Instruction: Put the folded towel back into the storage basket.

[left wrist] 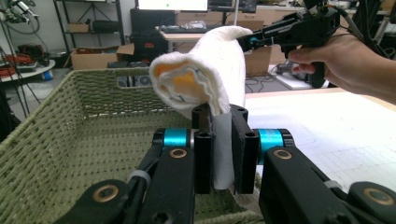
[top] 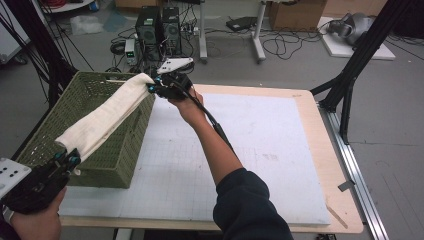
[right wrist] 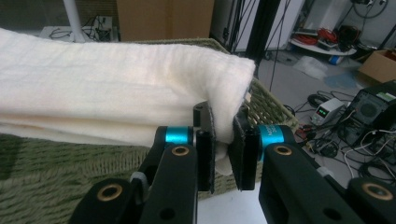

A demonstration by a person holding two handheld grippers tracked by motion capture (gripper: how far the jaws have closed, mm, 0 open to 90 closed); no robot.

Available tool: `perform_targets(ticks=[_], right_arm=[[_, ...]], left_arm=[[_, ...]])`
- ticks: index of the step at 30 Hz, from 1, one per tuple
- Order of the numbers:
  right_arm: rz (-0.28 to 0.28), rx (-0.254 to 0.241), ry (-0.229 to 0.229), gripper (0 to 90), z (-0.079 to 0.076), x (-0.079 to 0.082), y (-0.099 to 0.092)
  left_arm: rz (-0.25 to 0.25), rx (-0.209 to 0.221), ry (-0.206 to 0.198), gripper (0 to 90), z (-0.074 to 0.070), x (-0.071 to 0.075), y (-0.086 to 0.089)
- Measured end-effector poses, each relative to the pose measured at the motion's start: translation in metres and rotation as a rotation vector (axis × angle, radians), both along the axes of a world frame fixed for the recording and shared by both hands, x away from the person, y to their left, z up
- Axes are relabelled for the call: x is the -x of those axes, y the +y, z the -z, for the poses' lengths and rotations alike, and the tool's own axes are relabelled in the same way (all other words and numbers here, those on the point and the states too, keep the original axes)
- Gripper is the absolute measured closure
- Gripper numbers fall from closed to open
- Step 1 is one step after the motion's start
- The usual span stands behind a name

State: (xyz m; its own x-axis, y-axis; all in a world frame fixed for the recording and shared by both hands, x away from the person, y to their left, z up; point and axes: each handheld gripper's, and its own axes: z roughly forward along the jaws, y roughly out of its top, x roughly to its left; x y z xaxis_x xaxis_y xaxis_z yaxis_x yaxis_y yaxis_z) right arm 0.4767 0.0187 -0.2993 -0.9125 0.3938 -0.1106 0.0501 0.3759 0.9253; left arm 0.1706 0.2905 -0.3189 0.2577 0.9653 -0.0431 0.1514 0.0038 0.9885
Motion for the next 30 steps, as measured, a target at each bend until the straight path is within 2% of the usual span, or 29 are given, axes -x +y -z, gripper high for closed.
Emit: perform_targets(ticks=[8, 12, 20, 30], right_arm=[[-0.003, 0.008, 0.007, 81.7, 0.002, -0.008, 0.02], [-0.013, -0.003, 0.012, 81.7, 0.003, -0.011, 0.028], [-0.028, 0.008, 0.01, 81.7, 0.002, -0.011, 0.047], [-0.043, -0.003, 0.016, 81.6, 0.005, -0.012, 0.062]], left_arm=[[-0.026, -0.001, 0.003, 81.5, 0.001, -0.003, 0.008], [-0.041, 0.001, 0.004, 81.5, 0.002, -0.001, 0.013], [-0.068, 0.004, 0.001, 81.5, 0.003, 0.003, 0.024], [-0.09, 0.002, 0.006, 81.5, 0.003, 0.005, 0.035]])
